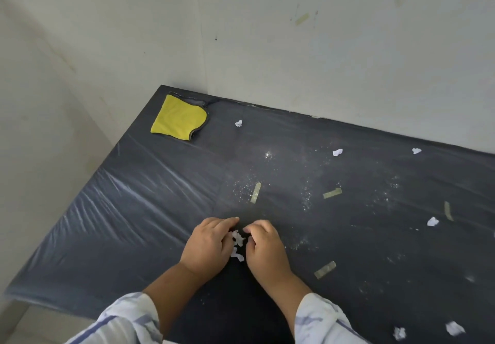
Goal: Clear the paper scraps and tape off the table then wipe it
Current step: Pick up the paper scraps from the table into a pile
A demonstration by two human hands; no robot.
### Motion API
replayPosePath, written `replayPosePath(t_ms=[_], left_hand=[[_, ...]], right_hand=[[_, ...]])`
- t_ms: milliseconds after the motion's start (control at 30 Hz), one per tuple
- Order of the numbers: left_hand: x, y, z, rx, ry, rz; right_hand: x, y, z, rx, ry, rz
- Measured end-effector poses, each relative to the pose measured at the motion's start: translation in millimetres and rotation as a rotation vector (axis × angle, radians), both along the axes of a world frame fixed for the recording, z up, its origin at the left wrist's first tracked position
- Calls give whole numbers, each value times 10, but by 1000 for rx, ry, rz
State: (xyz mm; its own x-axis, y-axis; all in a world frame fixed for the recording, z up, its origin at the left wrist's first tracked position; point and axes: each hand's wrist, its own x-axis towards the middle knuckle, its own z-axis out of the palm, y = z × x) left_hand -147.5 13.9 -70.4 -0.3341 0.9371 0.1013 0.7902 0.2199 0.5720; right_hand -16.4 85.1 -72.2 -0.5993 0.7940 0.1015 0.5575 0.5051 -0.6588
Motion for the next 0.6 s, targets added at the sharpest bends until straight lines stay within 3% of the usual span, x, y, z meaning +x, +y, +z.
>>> replayPosePath(t_ms=[200, 400, 600], left_hand=[[18, 333, 107, -85, 115, -15], [17, 905, 65, -114, 109, -33], [-62, 1474, -23, -294, 125, 131]], right_hand=[[130, 200, 31, 136, -104, -122], [258, 670, -12, 155, -130, -197], [349, 1334, -42, 193, -108, -263]])
